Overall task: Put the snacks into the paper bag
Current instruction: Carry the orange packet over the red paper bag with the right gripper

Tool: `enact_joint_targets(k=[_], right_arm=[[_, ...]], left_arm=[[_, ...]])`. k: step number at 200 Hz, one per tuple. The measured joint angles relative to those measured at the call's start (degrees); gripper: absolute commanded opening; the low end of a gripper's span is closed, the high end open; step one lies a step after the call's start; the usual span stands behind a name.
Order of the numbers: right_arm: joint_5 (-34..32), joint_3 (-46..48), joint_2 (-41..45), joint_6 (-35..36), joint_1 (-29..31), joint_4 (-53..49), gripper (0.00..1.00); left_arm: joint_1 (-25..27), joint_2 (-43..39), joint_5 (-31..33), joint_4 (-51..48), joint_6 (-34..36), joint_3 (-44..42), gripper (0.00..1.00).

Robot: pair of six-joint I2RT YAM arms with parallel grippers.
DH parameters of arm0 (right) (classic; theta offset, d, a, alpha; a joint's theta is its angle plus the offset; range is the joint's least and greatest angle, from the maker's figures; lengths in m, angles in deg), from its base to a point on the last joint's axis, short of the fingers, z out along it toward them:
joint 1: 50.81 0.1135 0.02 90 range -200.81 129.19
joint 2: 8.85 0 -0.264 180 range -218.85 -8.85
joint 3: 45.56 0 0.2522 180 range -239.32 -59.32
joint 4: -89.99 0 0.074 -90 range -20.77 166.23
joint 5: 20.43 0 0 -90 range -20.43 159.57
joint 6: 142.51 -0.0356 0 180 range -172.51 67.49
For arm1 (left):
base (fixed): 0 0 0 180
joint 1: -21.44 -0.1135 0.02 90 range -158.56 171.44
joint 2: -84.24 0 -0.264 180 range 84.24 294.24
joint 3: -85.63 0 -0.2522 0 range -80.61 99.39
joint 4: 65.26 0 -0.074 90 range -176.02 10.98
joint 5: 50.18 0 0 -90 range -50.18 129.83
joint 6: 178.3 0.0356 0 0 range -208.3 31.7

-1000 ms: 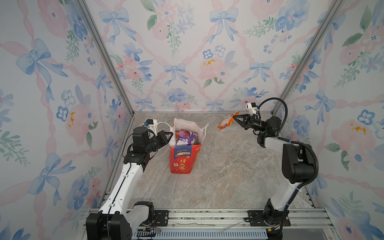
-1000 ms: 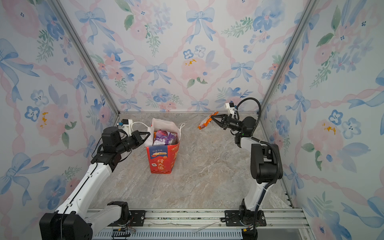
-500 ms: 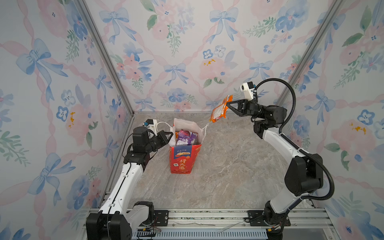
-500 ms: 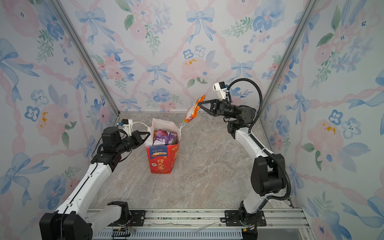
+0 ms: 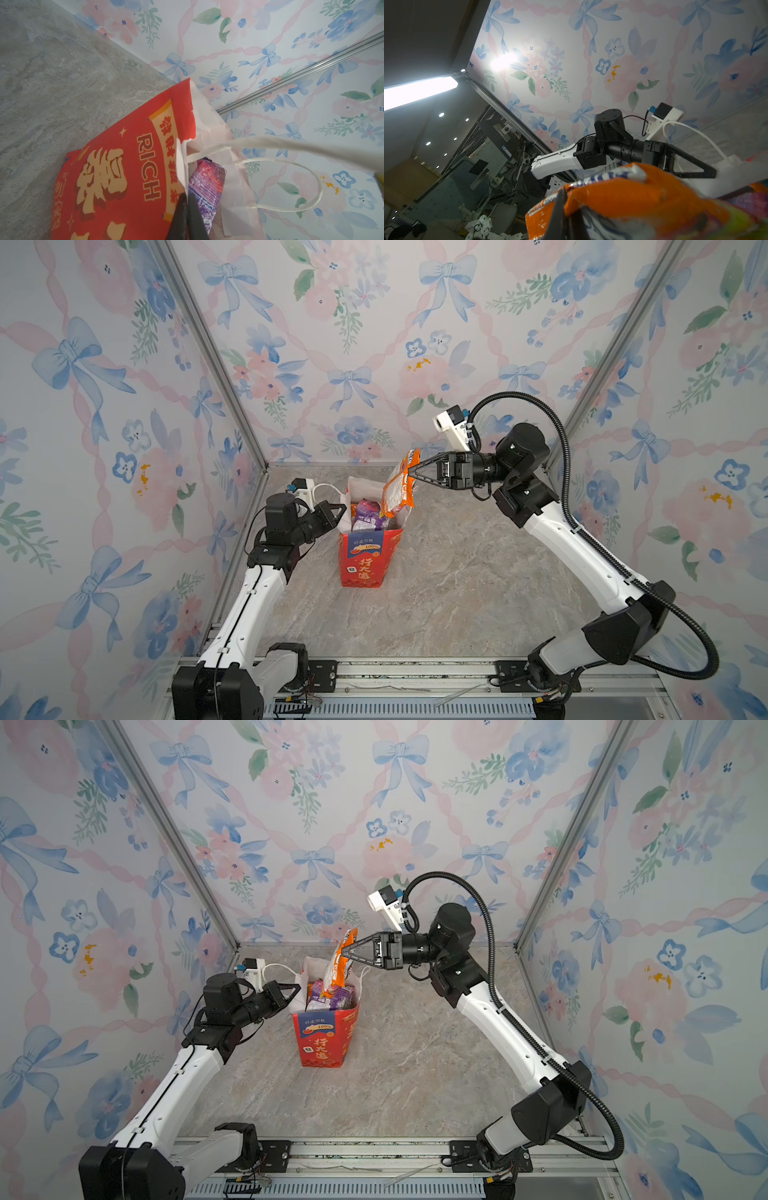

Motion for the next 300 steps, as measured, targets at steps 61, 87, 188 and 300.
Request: enact_joint_targets(k=[61,87,188,300], right_arm=[[-4.1,-0.3,-3.1,7.7,1.8,-10.5,0.00],[-6.8,-0.5,-4.5,11.1,2.1,-15.3,0.00],[-19.1,-11.5,-12.1,26.1,5.2,-40.0,0.00],[-26.4,-22.5,-22.6,32.5,8.9,-54.0,0.00]], left_arm=[[0.0,-1.1,0.0,-0.1,0.0,-0.7,0.00],[0.0,-1.2,0.0,0.0,0.0,-0.7,0.00],[0.0,-1.2,0.0,0.0,0.0,-0.7,0.00],[0.0,-1.2,0.0,-0.1,0.0,-0.7,0.00]])
